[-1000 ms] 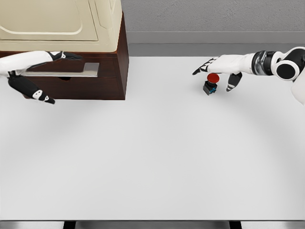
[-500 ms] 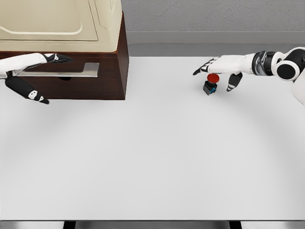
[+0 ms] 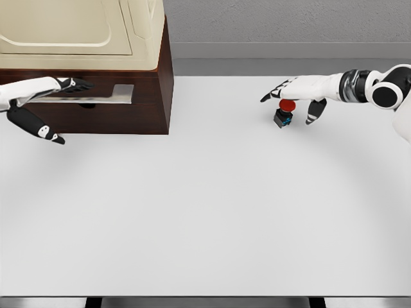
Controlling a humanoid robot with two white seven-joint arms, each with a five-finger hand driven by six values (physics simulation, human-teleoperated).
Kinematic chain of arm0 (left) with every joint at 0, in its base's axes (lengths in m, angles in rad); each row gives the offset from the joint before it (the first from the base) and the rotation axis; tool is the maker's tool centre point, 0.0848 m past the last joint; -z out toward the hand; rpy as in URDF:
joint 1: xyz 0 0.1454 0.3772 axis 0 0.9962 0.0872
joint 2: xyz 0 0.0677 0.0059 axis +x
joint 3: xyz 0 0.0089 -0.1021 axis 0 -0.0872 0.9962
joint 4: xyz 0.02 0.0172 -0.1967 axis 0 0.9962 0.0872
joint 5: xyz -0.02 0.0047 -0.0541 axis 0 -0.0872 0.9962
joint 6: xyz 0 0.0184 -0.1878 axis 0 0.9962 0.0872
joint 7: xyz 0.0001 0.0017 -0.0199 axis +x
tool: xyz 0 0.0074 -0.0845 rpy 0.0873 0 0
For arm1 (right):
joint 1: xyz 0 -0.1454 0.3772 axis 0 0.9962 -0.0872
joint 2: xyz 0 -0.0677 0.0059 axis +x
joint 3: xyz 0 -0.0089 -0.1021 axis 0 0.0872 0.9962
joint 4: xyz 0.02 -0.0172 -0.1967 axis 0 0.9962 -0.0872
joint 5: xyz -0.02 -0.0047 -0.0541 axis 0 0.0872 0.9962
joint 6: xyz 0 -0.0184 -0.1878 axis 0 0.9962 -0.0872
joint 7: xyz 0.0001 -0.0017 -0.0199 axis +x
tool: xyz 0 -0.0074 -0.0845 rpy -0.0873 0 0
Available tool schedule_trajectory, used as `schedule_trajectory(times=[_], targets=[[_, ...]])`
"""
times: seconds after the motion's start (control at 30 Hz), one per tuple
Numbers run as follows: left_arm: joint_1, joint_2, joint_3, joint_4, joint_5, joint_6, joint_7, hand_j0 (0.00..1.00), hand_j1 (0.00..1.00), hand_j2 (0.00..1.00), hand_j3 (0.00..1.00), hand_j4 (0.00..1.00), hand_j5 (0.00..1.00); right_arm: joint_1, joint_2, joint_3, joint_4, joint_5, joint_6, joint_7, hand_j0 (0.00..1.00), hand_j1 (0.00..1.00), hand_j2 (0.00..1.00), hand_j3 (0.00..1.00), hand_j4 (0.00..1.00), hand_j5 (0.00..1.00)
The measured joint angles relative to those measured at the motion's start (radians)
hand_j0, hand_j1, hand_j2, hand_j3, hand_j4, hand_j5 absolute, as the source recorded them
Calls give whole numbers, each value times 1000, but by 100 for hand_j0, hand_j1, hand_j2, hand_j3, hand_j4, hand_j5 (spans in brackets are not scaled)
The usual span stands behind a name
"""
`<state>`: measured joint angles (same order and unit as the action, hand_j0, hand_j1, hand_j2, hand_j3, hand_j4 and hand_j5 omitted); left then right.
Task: Open the cabinet drawer with left arm, and place a switch into the drawer with right arm
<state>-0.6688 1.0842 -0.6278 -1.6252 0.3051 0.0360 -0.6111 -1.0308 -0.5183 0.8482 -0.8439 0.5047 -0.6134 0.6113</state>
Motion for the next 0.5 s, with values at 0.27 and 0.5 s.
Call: schedule_trajectory(times=[0.27, 0.5], targets=[[11, 26, -7, -19, 26, -5, 1, 100, 100, 100, 100, 100, 100, 0, 2, -2, 1, 0, 0, 0, 100, 100, 100, 100, 100, 100], [18, 63, -16, -50, 51, -17, 0, 100, 100, 100, 100, 100, 100, 0, 2, -3, 4, 0, 0, 0, 100, 100, 100, 100, 100, 100]])
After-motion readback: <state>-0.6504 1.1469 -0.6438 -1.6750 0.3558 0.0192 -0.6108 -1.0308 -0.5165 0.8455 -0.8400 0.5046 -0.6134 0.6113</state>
